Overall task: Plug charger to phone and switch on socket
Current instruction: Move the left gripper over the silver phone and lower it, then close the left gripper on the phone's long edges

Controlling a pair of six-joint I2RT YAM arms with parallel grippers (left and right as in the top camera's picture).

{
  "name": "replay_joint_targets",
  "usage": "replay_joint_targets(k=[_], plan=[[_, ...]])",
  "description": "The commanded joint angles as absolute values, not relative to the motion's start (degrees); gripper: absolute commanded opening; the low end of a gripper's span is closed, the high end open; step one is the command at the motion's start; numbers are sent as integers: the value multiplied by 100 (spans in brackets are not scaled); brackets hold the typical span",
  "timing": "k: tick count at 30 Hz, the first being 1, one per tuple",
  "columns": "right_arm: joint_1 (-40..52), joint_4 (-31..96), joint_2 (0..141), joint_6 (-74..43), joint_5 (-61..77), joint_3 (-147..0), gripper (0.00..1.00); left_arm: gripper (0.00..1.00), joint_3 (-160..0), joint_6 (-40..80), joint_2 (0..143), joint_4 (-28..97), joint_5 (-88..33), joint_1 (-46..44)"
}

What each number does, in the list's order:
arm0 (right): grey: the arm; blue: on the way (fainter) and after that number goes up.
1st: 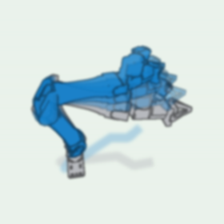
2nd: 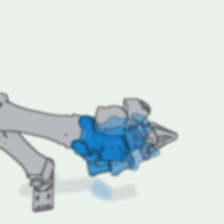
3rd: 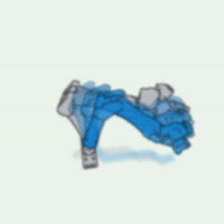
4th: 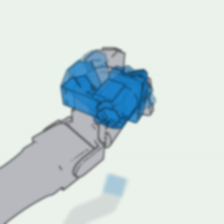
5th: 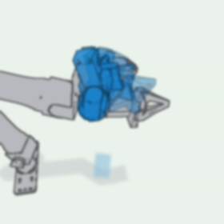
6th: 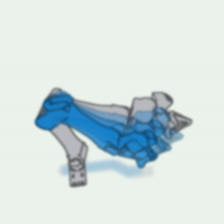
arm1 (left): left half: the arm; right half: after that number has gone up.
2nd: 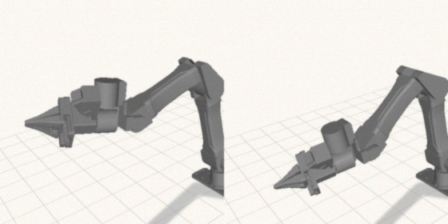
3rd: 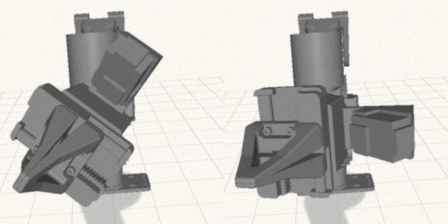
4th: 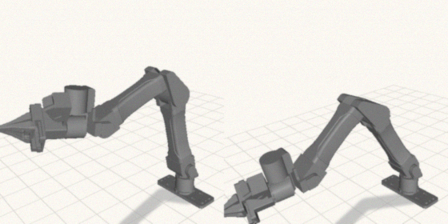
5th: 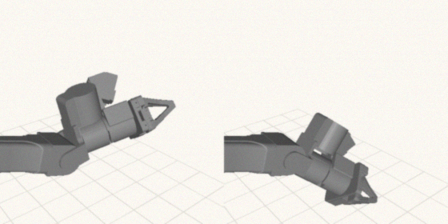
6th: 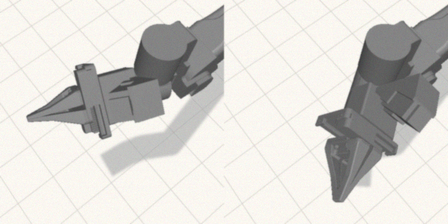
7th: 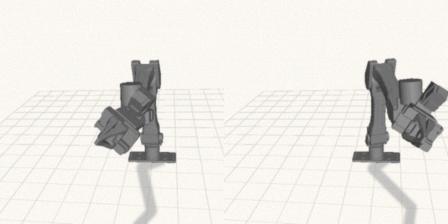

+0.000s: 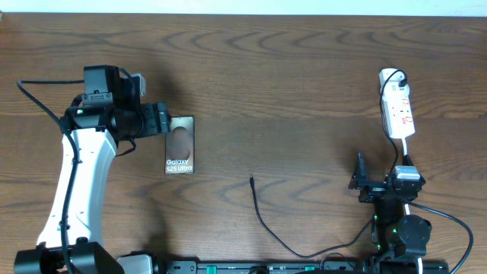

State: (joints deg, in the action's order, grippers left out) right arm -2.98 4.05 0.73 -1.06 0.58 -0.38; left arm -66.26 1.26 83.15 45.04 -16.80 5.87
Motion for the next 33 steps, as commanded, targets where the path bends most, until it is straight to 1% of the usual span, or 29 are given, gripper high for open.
replay_joint_targets(k=[1,8,13,26,33], plan=[[-344,432,60,-167,36,-32,99,98,-6731,95,8318,4685,-1684,506],[-344,432,60,-167,36,-32,99,98,-6709,370,8523,4838,-1022,-21],[-344,432,60,-169,36,-32,99,98,-6709,541,9002,4744,-467,-403],[-344,432,60,-169,36,-32,99,98,-6709,628,10473,4510,-611,-421],[-344,432,60,-169,36,-32,99,98,-6707,628,10713,4353,-617,-447]])
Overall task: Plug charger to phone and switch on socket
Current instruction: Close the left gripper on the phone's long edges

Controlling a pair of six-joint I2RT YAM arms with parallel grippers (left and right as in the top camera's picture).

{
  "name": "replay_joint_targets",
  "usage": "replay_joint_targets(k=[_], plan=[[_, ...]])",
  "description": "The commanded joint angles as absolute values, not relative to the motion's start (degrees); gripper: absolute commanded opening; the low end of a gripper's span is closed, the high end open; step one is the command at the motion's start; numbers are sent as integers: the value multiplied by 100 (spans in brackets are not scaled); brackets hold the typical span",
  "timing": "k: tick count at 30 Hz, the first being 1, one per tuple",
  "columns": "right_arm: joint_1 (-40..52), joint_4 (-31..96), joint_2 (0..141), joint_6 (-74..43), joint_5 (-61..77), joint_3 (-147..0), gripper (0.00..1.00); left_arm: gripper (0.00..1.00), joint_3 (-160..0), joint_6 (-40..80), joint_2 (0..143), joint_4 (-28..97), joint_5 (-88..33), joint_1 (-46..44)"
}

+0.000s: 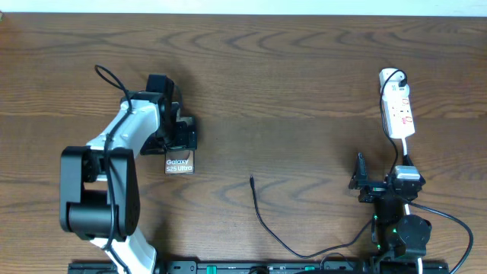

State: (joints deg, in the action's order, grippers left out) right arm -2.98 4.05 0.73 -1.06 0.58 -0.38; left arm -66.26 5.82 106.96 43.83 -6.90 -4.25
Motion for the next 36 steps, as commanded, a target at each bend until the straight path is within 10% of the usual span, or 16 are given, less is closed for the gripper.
replay_joint_targets(k=[1,36], plan=[[-344,432,60,-169,36,-32,99,98,-6707,631,10711,4338,-620,-447],[-344,432,60,-169,36,-32,99,98,-6591,631,10711,4209,-443,-735]])
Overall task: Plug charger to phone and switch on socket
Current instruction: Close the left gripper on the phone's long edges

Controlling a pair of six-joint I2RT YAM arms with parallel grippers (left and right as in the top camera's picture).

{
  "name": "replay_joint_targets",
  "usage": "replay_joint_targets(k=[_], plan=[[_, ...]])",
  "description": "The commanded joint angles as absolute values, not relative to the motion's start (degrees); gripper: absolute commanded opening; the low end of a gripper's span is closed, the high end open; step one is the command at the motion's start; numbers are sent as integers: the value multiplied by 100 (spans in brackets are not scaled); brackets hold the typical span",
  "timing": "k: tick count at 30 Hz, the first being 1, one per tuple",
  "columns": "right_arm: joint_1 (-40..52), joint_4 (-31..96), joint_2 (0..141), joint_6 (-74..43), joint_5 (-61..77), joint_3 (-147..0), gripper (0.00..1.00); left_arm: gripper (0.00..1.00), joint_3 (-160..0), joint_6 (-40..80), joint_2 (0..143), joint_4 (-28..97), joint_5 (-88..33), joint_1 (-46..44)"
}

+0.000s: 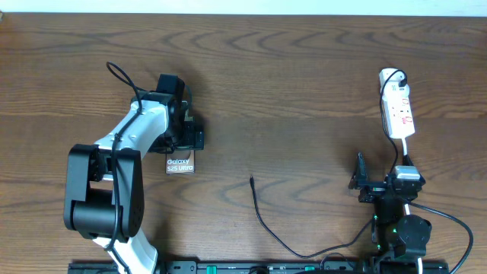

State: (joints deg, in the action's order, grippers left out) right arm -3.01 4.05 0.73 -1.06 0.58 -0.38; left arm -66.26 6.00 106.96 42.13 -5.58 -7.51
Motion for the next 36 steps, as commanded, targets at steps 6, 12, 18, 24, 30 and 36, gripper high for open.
replay_joint_targets(k=[6,12,18,24,30,36], plan=[[-344,432,60,-167,36,-32,99,98,-6425,631,10711,4064,-443,-738],[-344,432,60,-167,36,-32,99,98,-6416,631,10711,4053,-443,-738],[-344,434,60,-169,36,-32,99,98,-6396,628,10711,3997,-443,-735],[-344,434,62,-169,36,-32,99,98,-6396,626,10711,3955,-440,-738],[-344,432,62,-169,36,-32,99,98,-6396,519,10711,3955,-412,-738],[-344,434,62,-169,36,-32,99,98,-6392,519,10711,3959,-377,-738]])
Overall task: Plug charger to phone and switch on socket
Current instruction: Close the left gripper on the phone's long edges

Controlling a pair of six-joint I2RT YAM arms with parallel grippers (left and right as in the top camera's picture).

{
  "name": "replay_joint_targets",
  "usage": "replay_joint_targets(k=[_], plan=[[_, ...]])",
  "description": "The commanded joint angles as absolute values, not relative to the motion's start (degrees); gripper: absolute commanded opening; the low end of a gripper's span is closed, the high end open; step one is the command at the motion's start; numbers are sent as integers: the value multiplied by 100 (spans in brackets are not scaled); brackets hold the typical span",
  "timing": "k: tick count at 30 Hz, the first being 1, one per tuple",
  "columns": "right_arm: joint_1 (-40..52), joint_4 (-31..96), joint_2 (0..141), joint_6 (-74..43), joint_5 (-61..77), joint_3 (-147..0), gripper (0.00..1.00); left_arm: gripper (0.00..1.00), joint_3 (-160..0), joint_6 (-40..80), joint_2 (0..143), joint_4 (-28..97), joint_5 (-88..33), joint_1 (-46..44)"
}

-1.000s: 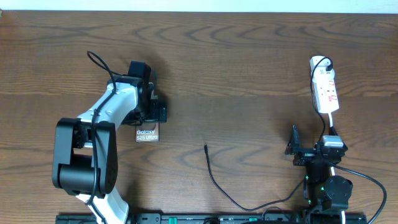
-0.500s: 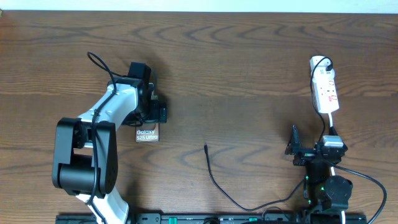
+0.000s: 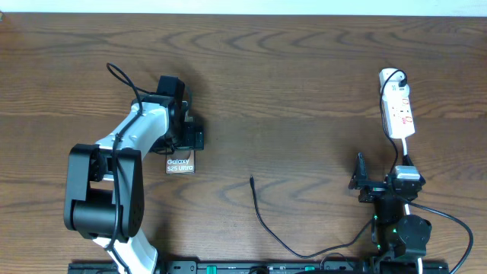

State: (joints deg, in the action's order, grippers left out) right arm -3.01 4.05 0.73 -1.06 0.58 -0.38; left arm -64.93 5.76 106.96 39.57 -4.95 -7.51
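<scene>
The phone lies flat on the table, its lower part showing the white words "Galaxy S25 Ultra". My left gripper is down over the phone's upper half and hides it; the view does not show how the jaws stand. The black charger cable has its free plug end lying right of the phone, then curves toward the front edge. The white socket strip lies at the far right. My right gripper rests low at the right, below the strip, fingers together, holding nothing.
A white cord runs from the socket strip down to the right arm's base. The left arm bends across the table's left side. Bare wooden tabletop separates phone and strip.
At first my left gripper sat at the phone's top left corner, with the arm stretched up the left side. Then the arm had folded and the gripper was over the phone's upper half. It shifted slightly right and has stayed there. Phone, cable and right arm have not moved.
</scene>
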Motion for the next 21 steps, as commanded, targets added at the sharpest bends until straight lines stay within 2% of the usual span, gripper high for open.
replay_joint_targets(k=[1,21], plan=[[-344,432,62,-167,36,-32,99,98,-6377,519,10711,3955,-377,-738],[-344,432,64,-167,36,-32,99,98,-5986,519,10711,3653,-493,-738]])
